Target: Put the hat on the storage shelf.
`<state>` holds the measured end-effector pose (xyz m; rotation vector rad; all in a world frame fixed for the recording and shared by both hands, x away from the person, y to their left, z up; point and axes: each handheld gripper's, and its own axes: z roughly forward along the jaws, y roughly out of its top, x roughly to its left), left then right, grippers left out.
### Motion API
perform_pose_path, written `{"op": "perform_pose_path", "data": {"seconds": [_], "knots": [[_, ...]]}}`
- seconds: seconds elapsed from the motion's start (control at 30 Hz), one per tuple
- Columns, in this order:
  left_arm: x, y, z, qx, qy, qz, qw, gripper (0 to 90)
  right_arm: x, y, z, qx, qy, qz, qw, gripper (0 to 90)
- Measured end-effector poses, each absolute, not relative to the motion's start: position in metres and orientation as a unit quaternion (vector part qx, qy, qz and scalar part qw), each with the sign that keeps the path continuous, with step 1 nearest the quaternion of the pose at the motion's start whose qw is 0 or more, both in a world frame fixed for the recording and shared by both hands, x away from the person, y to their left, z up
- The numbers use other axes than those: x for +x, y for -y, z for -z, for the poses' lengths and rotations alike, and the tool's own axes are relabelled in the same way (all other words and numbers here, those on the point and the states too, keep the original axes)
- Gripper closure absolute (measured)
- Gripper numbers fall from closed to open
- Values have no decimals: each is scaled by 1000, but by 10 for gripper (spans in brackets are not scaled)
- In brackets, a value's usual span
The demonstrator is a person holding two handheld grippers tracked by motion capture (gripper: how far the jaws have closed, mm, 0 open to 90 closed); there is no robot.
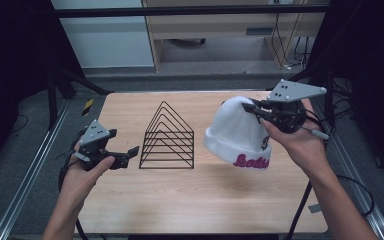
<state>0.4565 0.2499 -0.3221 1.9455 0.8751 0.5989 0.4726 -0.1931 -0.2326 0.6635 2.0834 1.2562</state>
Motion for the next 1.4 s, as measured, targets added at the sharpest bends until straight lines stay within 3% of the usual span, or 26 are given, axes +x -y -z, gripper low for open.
{"op": "perform_pose_path", "data": {"seconds": [0.13, 0.67, 1.4], "knots": [[467, -236, 305, 794, -337, -244, 443, 63, 485, 183, 216, 252, -779, -480, 316, 837], [500, -208, 293, 799, -323, -207, 462, 142, 512, 135, 183, 233, -767, -502, 324, 838], [535, -183, 299, 804, -318, -182, 469, 267, 516, 83, 169, 195, -768, -534, 294, 837]]}}
